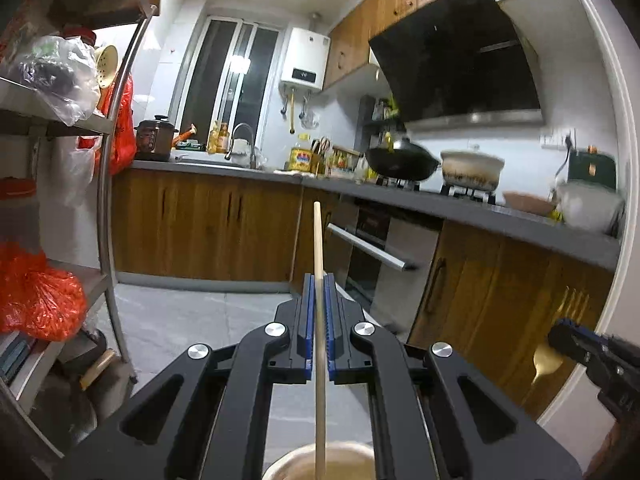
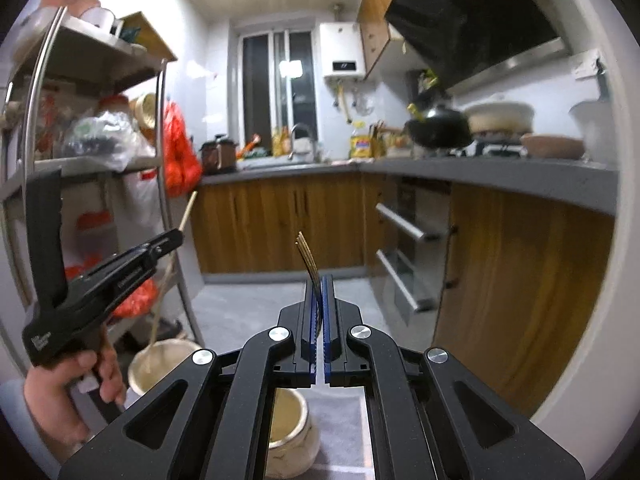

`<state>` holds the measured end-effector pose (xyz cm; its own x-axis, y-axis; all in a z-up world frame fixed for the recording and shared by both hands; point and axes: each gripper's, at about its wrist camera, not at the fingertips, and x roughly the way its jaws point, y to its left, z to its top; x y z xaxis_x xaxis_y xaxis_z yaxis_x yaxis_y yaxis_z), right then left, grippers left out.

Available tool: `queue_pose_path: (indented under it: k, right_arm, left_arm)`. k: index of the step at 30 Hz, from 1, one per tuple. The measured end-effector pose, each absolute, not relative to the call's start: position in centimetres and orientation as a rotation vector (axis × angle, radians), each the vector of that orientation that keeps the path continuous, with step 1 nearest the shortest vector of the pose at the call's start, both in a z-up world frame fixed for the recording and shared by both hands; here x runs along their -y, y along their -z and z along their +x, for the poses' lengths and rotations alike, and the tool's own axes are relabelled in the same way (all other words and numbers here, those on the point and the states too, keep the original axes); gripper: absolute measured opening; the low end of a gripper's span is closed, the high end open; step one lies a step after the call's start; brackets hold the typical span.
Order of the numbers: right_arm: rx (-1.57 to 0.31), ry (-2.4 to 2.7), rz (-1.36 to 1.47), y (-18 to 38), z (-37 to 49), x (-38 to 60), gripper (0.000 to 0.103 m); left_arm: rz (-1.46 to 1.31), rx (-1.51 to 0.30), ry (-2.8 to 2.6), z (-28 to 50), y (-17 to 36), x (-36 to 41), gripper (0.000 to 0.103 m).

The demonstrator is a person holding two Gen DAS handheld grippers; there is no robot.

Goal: Organize utensils
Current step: 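Lower the chopstick into the holder and open the left tool while the right drops the gold fork in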

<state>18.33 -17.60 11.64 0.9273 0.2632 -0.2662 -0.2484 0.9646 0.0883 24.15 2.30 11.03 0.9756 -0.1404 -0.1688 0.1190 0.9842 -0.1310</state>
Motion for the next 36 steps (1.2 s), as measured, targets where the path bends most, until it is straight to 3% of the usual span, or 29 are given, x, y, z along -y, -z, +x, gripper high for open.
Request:
queue_pose_path:
  k: [11, 22, 25, 27, 28, 32, 36]
  right_arm:
    - [-0.391, -0.297, 0.107, -9.0, 21.1, 17.9, 0.004]
    - [-0.420, -0.256, 0.134, -8.4, 22.2, 19.1, 0.004]
    - [-0.426, -0.247, 0.130, -8.2, 22.3, 19.3, 0.004]
    - [-0.432, -0.248, 0.128, -8.1, 22.4, 19.3, 0.004]
    - [-0.434, -0.246, 0.126, -8.0, 22.4, 19.2, 0.005]
    - [-0.435, -0.246, 0.125, -8.1, 22.4, 19.2, 0.021]
    - [-0.423, -0.253, 0.136, -8.8, 21.5, 19.3, 0.048]
  left_arm:
    - [-0.035, -0.336, 0.160, 21.4, -6.9, -3.0, 0.004]
    - [0.035, -0.349, 0.128, 20.5, -6.5, -2.5, 0.007]
    - [0.028, -0.346, 0.123, 20.3, -6.7, -2.6, 0.021]
    - [0.019, -0.336, 0.118, 20.0, -7.0, -2.9, 0.039]
    - [0.019, -0.332, 0.116, 19.8, -7.2, -3.0, 0.039]
    - [0.011, -0.340, 0.109, 19.3, -7.5, -3.3, 0.046]
    - [-0.003, -0.339, 0.106, 17.7, -7.9, -3.7, 0.060]
